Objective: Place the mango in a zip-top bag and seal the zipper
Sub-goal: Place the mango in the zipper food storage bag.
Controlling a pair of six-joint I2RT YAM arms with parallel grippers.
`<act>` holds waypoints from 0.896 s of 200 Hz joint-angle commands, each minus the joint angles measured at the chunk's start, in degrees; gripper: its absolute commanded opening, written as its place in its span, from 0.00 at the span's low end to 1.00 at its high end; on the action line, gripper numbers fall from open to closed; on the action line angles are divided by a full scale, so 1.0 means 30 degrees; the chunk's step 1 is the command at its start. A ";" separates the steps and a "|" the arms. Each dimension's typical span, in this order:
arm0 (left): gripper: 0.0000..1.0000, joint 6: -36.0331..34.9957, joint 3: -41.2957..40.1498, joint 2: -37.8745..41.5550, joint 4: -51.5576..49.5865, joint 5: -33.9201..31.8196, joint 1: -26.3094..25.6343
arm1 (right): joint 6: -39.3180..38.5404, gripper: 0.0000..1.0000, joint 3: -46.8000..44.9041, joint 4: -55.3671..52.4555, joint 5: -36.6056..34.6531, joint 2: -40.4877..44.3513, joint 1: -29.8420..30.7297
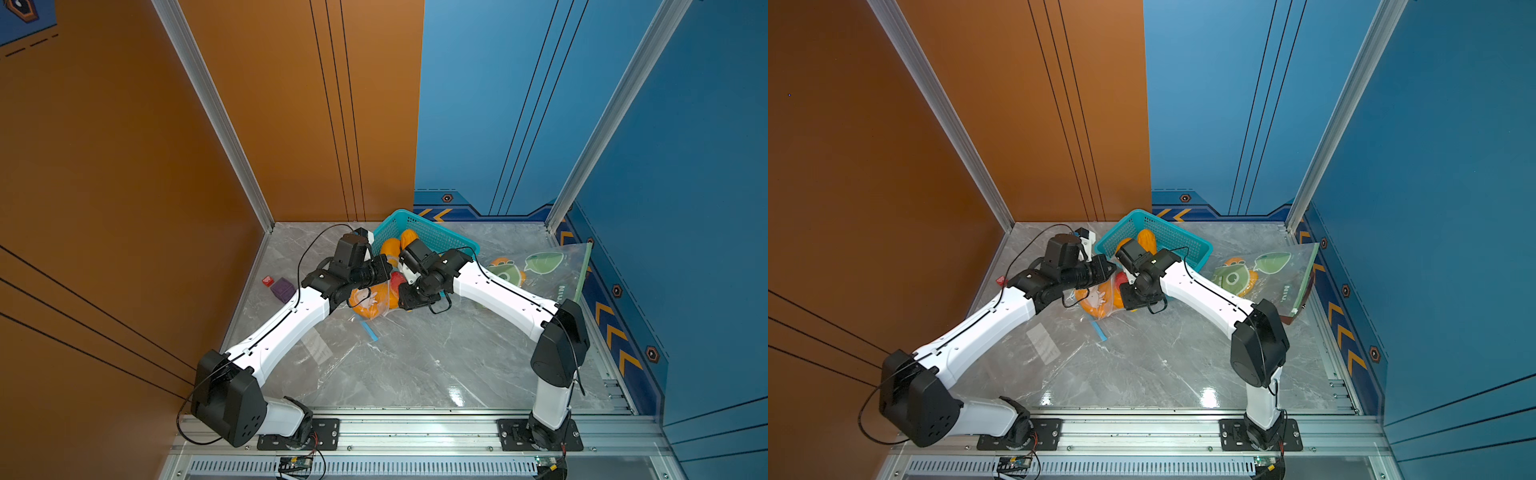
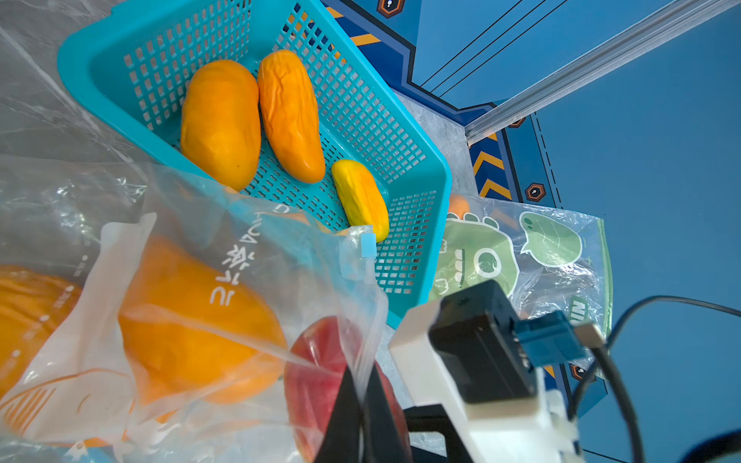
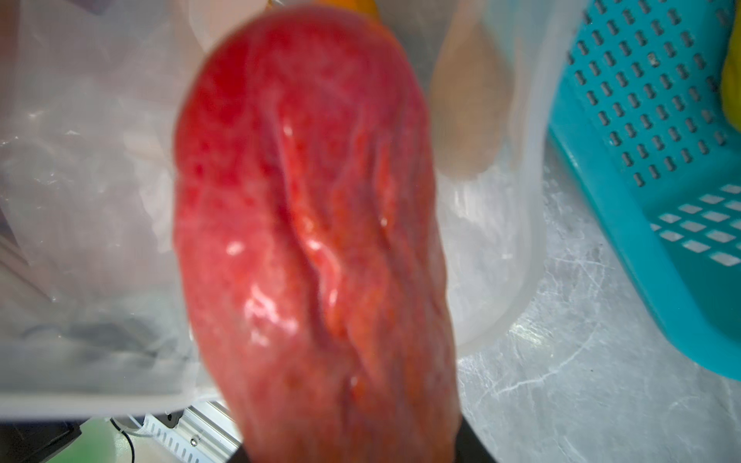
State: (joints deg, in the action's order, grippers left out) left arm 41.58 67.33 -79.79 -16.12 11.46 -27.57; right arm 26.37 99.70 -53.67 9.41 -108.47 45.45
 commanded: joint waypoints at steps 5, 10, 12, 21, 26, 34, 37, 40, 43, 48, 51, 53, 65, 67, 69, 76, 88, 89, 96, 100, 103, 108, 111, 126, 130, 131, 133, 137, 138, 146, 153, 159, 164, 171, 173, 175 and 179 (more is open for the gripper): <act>0.00 -0.0318 0.0628 0.0118 0.0005 0.0461 -0.0262 | 0.0694 0.26 0.0933 0.0311 -0.1497 -0.0703 -0.0062; 0.00 -0.0295 0.0573 0.0206 0.0012 0.0458 -0.0294 | 0.0745 0.27 0.1539 0.0336 -0.1656 -0.0841 -0.0088; 0.00 -0.0282 0.0581 0.0223 -0.0010 0.0478 -0.0285 | 0.0742 0.28 0.1607 0.0354 -0.1719 -0.0875 -0.0098; 0.00 -0.0262 0.0503 0.0313 0.0004 0.0476 -0.0301 | 0.0804 0.33 0.1858 0.0465 -0.1902 -0.1039 -0.0150; 0.00 -0.0224 0.0453 0.0385 -0.0005 0.0466 -0.0294 | 0.0844 0.36 0.1982 0.0545 -0.2044 -0.1076 -0.0178; 0.00 -0.0182 0.0343 0.0430 -0.0028 0.0458 -0.0301 | 0.0878 0.41 0.2223 0.0646 -0.2222 -0.1137 -0.0203; 0.00 -0.0161 0.0327 0.0448 -0.0019 0.0464 -0.0301 | 0.0903 0.43 0.2305 0.0676 -0.2275 -0.1165 -0.0219; 0.00 -0.0151 0.0306 0.0476 -0.0018 0.0472 -0.0301 | 0.0907 0.46 0.2395 0.0713 -0.2344 -0.1191 -0.0236; 0.00 -0.0121 0.0286 0.0491 -0.0006 0.0476 -0.0301 | 0.0929 0.50 0.2465 0.0765 -0.2429 -0.1212 -0.0282; 0.00 -0.0050 0.0260 0.0507 0.0007 0.0486 -0.0279 | 0.0976 0.59 0.2597 0.0848 -0.2526 -0.1239 -0.0297; 0.00 -0.0039 0.0239 0.0495 0.0011 0.0485 -0.0299 | 0.1015 0.63 0.2699 0.0859 -0.2551 -0.1251 -0.0323; 0.00 -0.0012 0.0227 0.0508 0.0004 0.0485 -0.0301 | 0.1015 0.64 0.2747 0.0844 -0.2551 -0.1270 -0.0333; 0.00 0.0095 0.0260 0.0518 -0.0007 0.0488 -0.0283 | 0.1024 0.67 0.3015 0.0883 -0.2406 -0.1373 -0.0427; 0.00 0.0109 0.0261 0.0521 0.0007 0.0501 -0.0297 | 0.1024 0.68 0.3045 0.0872 -0.2405 -0.1389 -0.0432; 0.00 0.0112 0.0276 0.0529 0.0011 0.0511 -0.0300 | 0.1024 0.69 0.3060 0.0884 -0.2412 -0.1363 -0.0441; 0.00 0.0157 0.0303 0.0522 0.0002 0.0459 -0.0258 | 0.1009 0.75 0.3065 0.0874 -0.2407 -0.1312 -0.0474; 0.00 0.0208 0.0420 0.0529 -0.0002 0.0424 -0.0220 | 0.0967 0.78 0.3019 0.0852 -0.2418 -0.1117 -0.0546; 0.00 0.0205 0.0429 0.0526 0.0005 0.0425 -0.0217 | 0.0966 0.78 0.3013 0.0846 -0.2411 -0.1099 -0.0553; 0.00 0.0230 0.0481 0.0522 0.0012 0.0368 -0.0213 | 0.0995 0.78 0.2881 0.0873 -0.2434 -0.0886 -0.0582; 0.00 0.0233 0.0523 0.0504 0.0012 0.0342 -0.0188 | 0.0979 0.78 0.2840 0.0869 -0.2437 -0.0778 -0.0564; 0.00 0.0246 0.0573 0.0479 0.0012 0.0303 -0.0155 | 0.0993 0.78 0.2784 0.0868 -0.2481 -0.0648 -0.0565; 0.00 0.0272 0.0616 0.0442 0.0001 0.0297 -0.0116 | 0.0991 0.77 0.2696 0.0876 -0.2530 -0.0403 -0.0587; 0.00 0.0302 0.0639 0.0413 0.0003 0.0260 -0.0099 | 0.1009 0.76 0.2598 0.0880 -0.2570 -0.0249 -0.0571; 0.00 0.0428 0.0820 0.0252 -0.0003 0.0145 0.0051 | 0.1162 0.76 0.2050 0.0874 -0.3196 0.0761 -0.0561; 0.00 0.0456 0.0861 0.0194 0.0011 0.0129 0.0065 | 0.1218 0.76 0.1843 0.0872 -0.3470 0.1090 -0.0570; 0.00 0.0446 0.0898 0.0197 0.0011 0.0131 0.0072 | 0.1253 0.76 0.1795 0.0885 -0.3552 0.1162 -0.0580; 0.00 0.0460 0.0941 0.0162 0.0012 0.0119 0.0078 | 0.1294 0.76 0.1686 0.0880 -0.3709 0.1347 -0.0580; 0.00 0.0480 0.0982 0.0102 -0.0003 0.0087 0.0131 | 0.1409 0.76 0.1428 0.0886 -0.4051 0.1674 -0.0573; 0.00 0.0502 0.1002 0.0092 0.0005 0.0081 0.0134 | 0.1436 0.76 0.1353 0.0877 -0.4150 0.1776 -0.0567; 0.00 0.0567 0.1124 0.0004 0.0001 0.0027 0.0135 | 0.1738 0.76 0.0656 0.0875 -0.4983 0.2458 -0.0587; 0.00 0.0604 0.1294 -0.0046 -0.0003 -0.0002 0.0113 | 0.2087 0.76 -0.0087 0.0904 -0.5648 0.3103 -0.0605; 0.00 0.0612 0.1375 -0.0076 0.0026 -0.0029 0.0112 | 0.2453 0.76 -0.0673 0.0973 -0.6115 0.3608 -0.0636; 0.00 0.0646 0.1436 -0.0106 0.0066 -0.0038 0.0116 | 0.2787 0.76 -0.1252 0.1147 -0.6368 0.4029 -0.0663; 0.00 0.0689 0.1508 -0.0093 0.0087 -0.0098 0.0111 | 0.3347 0.76 -0.2182 0.1663 -0.6453 0.4610 -0.0675; 0.00 0.0697 0.1518 -0.0093 0.0097 -0.0137 0.0117 | 0.3502 0.76 -0.2458 0.1858 -0.6412 0.4802 -0.0707; 0.00 0.0699 0.1535 -0.0093 0.0092 -0.0132 0.0118 | 0.3687 0.76 -0.2688 0.2046 -0.6372 0.4960 -0.0722; 0.00 0.0700 0.1557 -0.0064 0.0097 -0.0190 0.0137 | 0.4040 0.76 -0.3362 0.2552 -0.6226 0.5300 -0.0765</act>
State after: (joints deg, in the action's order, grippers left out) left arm 43.18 69.36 -79.64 -16.25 11.18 -27.64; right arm 32.18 96.82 -50.06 -4.54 -98.67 43.53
